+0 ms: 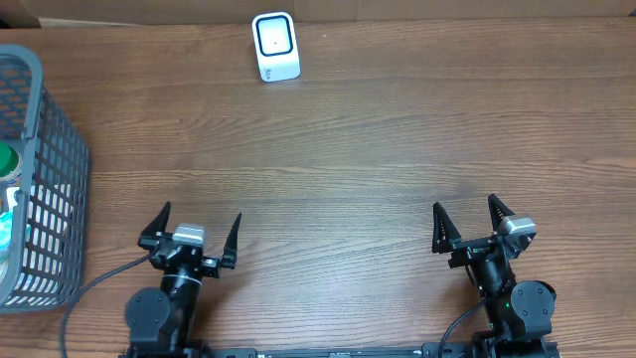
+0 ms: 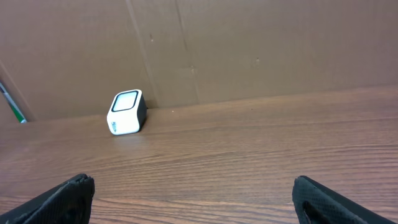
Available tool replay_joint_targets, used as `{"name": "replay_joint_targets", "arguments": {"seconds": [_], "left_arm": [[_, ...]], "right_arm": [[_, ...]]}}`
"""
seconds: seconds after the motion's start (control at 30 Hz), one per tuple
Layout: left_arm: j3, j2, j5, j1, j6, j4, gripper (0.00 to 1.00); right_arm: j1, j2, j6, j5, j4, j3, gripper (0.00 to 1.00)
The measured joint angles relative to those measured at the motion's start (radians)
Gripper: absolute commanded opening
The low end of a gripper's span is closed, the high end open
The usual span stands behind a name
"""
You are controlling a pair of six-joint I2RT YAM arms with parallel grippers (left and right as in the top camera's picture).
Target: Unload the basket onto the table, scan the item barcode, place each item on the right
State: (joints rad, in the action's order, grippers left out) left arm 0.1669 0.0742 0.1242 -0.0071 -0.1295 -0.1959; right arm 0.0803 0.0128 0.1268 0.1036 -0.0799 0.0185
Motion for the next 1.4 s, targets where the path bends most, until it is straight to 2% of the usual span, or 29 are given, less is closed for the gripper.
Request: {"name": "replay_joint_targets", "arguments": {"seconds": [0.13,0.3,0.57,0.73,0.83,0.97,1.1,1.23,1.4], "left_arm": [[0.159,0.117,0.010,0.000,0.003,-0.065,1.00],[0.448,0.388,0.051,0.000,0.024,-0.227,1.00],[1.138,0.940,0.117,0.000,0.080,-0.800,1.00],[1.508,1.213,0.148,0.000,0.091,-1.043,0.99],[1.587,1.306,0.161,0.000,0.097,-1.049,1.00],[1.593,1.389,0.161,0.000,0.102,-1.045,1.00],[1.607,1.415,0.104,0.025,0.166,-1.048,1.00],[1.727,1.415,0.052,0.138,0.260,-1.073,1.00],[1.875,1.409,0.012,0.398,0.420,-1.071,1.00]], "right_arm": [[0.000,0.000,0.001,0.001,0.001,0.000,1.00],[0.000,0.000,0.000,0.000,0.000,0.000,1.00],[0.000,0.000,0.001,0.000,0.000,0.000,1.00],[0.000,-0.001,0.000,0.000,0.000,0.000,1.00],[0.000,-0.001,0.000,0.000,0.000,0.000,1.00],[0.000,-0.001,0.001,0.000,0.000,0.000,1.00],[0.000,-0.001,0.000,0.000,0.000,0.000,1.00],[0.000,-0.001,0.001,0.000,0.000,0.000,1.00],[0.000,-0.001,0.000,0.000,0.000,0.000,1.00]]}}
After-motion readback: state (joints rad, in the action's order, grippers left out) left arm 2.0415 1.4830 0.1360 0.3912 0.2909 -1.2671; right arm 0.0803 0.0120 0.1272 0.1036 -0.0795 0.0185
